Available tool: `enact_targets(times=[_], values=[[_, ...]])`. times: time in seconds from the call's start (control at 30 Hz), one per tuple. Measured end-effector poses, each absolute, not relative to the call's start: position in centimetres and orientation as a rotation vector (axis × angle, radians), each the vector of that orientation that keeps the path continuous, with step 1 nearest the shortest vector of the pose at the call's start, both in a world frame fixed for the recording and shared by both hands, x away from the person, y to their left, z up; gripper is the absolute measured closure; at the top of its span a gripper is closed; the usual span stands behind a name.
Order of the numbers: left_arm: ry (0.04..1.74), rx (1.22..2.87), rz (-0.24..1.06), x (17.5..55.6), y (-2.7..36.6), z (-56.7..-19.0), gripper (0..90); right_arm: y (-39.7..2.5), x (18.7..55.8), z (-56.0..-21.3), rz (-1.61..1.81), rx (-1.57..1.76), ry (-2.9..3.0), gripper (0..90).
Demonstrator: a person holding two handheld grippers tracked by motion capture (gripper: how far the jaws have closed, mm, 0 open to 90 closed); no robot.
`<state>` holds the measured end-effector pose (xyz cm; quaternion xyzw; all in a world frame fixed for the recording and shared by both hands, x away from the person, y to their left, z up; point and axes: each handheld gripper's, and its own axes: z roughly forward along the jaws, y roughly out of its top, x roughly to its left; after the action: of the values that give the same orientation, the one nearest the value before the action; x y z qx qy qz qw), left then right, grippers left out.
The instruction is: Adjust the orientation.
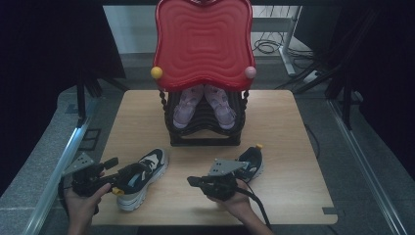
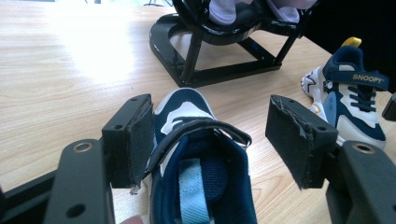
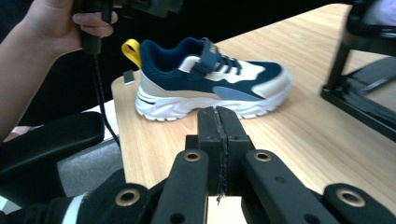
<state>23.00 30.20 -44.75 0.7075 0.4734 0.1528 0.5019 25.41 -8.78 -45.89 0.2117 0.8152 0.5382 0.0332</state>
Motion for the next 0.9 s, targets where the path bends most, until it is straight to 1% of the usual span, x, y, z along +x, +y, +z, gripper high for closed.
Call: enact_targets(times=[0.33, 0.6, 0.9], values=[[1.132, 1.723, 0.368, 23.2, 29.7, -44.5, 32.8, -13.9, 25.2, -45.9, 1.602, 0.749, 2.45, 89.7], [1.108, 1.739, 0.366, 23.2, 29.2, -44.3, 32.5, -18.2, 24.2, -46.0, 1.565, 0.822, 2.388, 89.7], [1.094, 1.748, 0.366, 23.0, 28.7, -43.9, 32.3, -21.5, 23.6, -46.3, 1.573, 0.9, 2.335, 89.7]])
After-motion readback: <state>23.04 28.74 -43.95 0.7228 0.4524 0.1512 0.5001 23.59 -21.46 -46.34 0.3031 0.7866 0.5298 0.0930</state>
